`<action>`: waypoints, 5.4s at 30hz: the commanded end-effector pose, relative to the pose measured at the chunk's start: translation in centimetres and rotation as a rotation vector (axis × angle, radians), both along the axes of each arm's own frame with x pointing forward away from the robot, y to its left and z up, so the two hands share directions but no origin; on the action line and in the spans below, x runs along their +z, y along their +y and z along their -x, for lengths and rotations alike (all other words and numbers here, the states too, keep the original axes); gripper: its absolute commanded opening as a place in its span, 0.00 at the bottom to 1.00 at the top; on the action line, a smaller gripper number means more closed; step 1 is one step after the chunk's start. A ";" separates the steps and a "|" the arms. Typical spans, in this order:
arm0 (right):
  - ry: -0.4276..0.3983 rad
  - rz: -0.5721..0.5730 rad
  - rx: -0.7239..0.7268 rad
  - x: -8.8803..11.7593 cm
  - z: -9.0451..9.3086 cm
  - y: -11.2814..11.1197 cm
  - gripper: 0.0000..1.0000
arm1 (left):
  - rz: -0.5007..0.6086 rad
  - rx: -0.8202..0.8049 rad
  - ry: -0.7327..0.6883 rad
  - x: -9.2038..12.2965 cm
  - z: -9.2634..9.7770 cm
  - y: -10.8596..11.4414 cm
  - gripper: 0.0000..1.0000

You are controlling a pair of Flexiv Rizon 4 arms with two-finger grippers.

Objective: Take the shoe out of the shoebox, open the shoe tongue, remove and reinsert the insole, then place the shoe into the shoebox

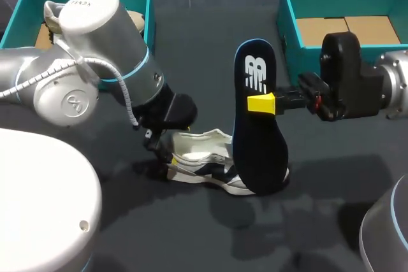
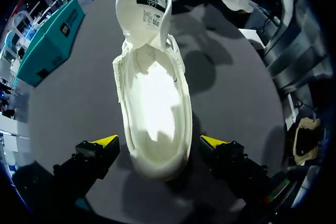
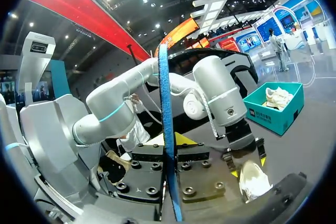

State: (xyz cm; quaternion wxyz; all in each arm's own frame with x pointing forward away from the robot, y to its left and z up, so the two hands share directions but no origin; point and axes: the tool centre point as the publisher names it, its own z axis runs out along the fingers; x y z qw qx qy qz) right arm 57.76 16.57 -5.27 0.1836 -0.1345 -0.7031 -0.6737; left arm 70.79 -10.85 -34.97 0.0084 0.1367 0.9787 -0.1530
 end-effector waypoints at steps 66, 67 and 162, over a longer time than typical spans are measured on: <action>0.000 0.001 -0.001 -0.1 0.0 0.2 0.00 | -0.128 -0.027 -0.009 -3.3 -3.1 -8.9 0.43; 0.000 0.001 -0.001 -0.1 0.0 0.2 0.00 | -0.129 -0.028 -0.009 -3.4 -3.0 -8.9 0.42; 0.000 0.001 -0.001 -0.1 0.0 0.2 0.00 | -0.070 -1.322 -0.206 0.3 1.2 -8.9 0.00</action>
